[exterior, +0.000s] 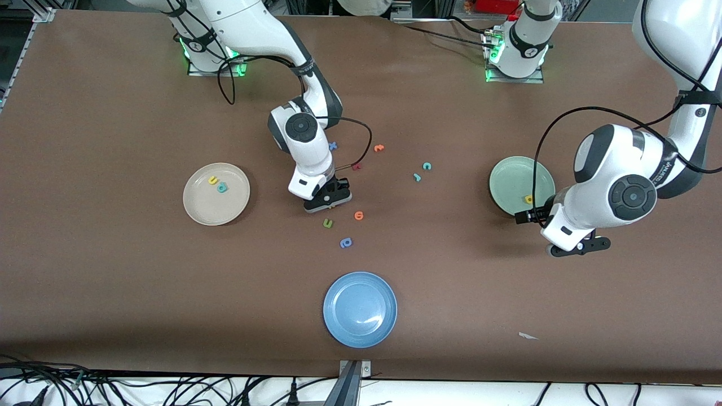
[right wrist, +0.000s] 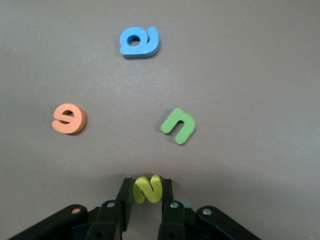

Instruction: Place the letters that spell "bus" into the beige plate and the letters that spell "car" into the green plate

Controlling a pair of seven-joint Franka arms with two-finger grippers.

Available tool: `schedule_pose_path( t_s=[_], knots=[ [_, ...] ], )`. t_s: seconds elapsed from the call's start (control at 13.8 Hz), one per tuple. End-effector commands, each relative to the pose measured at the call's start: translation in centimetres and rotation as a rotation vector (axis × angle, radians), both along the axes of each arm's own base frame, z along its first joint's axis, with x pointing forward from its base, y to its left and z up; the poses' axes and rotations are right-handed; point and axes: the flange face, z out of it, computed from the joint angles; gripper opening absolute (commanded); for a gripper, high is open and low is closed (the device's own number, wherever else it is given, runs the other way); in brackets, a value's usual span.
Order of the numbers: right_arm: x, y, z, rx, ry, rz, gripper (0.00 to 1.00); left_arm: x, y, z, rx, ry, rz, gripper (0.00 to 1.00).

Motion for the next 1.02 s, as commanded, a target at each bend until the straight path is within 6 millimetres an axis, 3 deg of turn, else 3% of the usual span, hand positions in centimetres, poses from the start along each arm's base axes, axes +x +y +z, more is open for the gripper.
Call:
schedule_pose_path(
  t_s=[0.0, 0.22, 0.51, 0.73, 0.95],
  knots=[
    [0.7, -2.9, 4.4, -0.020, 0.019, -0.029, 0.16, -0.1, 0.1, 1.1, -0.013, 0.007, 0.018, 1.00],
    [0.6, -8.9, 7.7, -0.060, 0.067, 0.010, 0.16, -0.1, 0.1, 1.1, -0.013, 0.007, 0.018, 1.00],
    [-0.6, -18.7, 7.7, -0.112, 0.142, 0.096, 0.15, -0.2, -0.9, 1.1, -0.012, 0.006, 0.023, 1.00],
    [-0.3, -26.0, 7.2, -0.146, 0.169, 0.188, 0.15, -1.0, -4.1, 0.8, -0.028, 0.024, 0.052, 1.00],
    [0.4, -32.2, 7.0, -0.176, 0.181, 0.276, 0.15, -2.4, -9.2, -1.0, -0.006, 0.051, 0.082, 1.00]
  ],
)
